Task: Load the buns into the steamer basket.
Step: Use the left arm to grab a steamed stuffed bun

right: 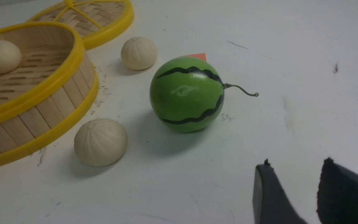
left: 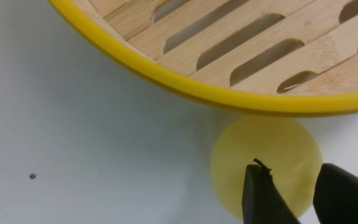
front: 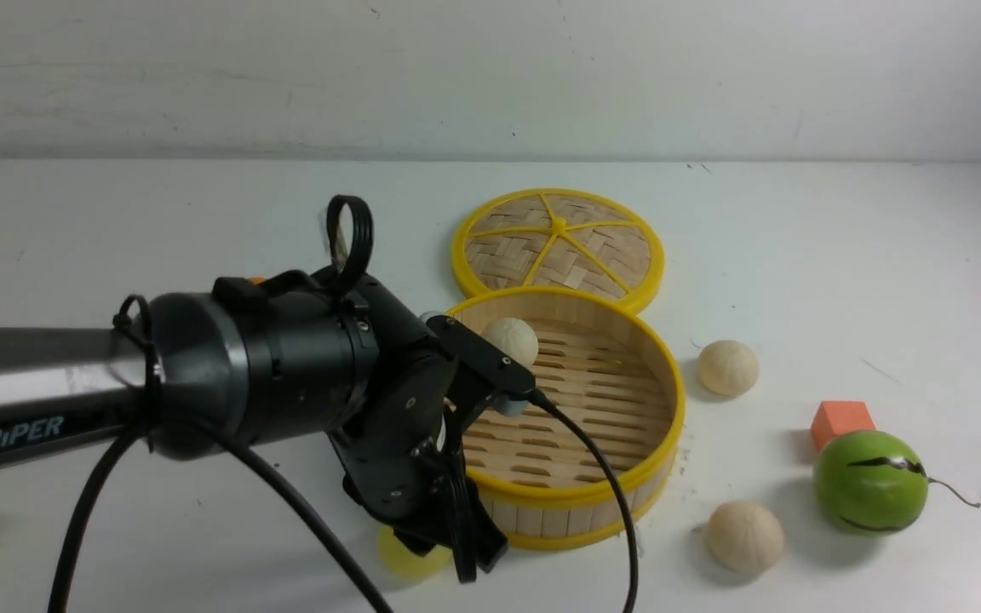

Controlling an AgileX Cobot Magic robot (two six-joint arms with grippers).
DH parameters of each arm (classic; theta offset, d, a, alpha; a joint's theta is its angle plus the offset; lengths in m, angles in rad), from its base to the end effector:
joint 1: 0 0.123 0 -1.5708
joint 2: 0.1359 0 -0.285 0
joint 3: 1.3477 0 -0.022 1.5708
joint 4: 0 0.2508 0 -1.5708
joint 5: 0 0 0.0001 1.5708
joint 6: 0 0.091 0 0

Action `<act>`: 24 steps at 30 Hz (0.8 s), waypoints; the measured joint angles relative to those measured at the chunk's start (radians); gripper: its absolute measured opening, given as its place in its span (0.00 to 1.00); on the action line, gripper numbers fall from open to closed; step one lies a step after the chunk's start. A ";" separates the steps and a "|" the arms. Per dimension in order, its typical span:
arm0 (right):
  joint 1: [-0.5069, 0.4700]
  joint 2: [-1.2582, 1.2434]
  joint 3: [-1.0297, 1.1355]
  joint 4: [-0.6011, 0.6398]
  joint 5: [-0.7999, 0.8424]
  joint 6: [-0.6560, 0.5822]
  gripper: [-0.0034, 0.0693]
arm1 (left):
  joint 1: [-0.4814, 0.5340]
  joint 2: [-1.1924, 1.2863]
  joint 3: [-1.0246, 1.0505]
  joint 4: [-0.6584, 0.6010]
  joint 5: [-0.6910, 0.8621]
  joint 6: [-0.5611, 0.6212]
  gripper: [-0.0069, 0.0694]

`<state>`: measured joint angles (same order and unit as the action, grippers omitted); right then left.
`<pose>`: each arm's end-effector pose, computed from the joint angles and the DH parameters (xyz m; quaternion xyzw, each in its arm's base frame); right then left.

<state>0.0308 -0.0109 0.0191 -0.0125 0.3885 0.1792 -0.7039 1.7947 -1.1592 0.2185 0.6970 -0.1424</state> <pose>0.0521 0.0012 0.1724 0.0566 0.8057 0.0565 0.5870 0.2793 -0.2205 0.1927 0.3402 0.9228 0.0092 0.1808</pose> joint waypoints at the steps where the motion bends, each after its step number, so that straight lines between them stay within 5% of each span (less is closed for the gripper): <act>1: 0.000 0.000 0.000 0.000 0.000 0.000 0.38 | 0.000 0.001 0.000 0.009 -0.001 -0.006 0.42; 19: 0.000 0.000 0.000 0.000 0.000 0.000 0.38 | 0.000 0.043 -0.004 0.037 -0.018 -0.031 0.41; 24: 0.000 0.000 0.000 0.001 0.000 0.000 0.38 | 0.000 0.043 -0.005 0.037 -0.011 -0.035 0.31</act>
<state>0.0308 -0.0109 0.0191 -0.0116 0.3885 0.1792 -0.7039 1.8374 -1.1640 0.2559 0.6865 -0.1771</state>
